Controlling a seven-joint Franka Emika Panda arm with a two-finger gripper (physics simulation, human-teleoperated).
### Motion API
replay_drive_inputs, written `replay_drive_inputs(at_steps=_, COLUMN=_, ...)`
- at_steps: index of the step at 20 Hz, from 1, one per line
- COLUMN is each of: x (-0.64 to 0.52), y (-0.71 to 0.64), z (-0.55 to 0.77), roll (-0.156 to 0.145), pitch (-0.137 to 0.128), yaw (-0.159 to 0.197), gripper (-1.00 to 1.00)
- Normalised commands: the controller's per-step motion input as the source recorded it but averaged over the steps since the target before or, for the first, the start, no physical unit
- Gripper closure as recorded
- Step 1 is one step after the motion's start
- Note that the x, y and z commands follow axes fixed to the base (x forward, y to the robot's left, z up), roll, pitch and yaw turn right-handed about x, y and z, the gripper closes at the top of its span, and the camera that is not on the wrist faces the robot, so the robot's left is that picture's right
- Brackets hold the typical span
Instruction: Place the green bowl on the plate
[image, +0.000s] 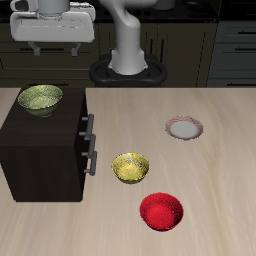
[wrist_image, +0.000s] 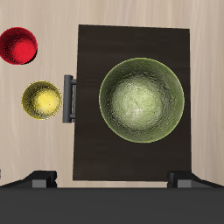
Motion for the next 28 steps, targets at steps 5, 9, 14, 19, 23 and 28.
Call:
replay_drive_inputs(at_steps=5, x=0.13, y=-0.22, z=0.03, roll=0.025, pitch=-0.022, yaw=-0.006, gripper=-1.0)
replay_drive_inputs(at_steps=9, x=0.11, y=-0.31, z=-0.01, roll=-0.031, pitch=-0.019, yaw=0.004, gripper=-1.0)
replay_drive_inputs(at_steps=14, x=0.11, y=-0.29, z=0.0, roll=-0.025, pitch=-0.003, yaw=0.008, gripper=-1.0)
replay_drive_inputs(at_steps=19, x=0.09, y=-0.09, z=-0.03, roll=-0.013, pitch=-0.003, yaw=-0.006, gripper=-1.0)
replay_drive_inputs(at_steps=23, x=0.11, y=0.04, z=-0.01, roll=0.015, pitch=-0.012, yaw=0.018, gripper=-1.0)
replay_drive_inputs(at_steps=28, x=0.06, y=0.16, z=-0.05, roll=0.012, pitch=-0.016, yaw=-0.015, gripper=-1.0)
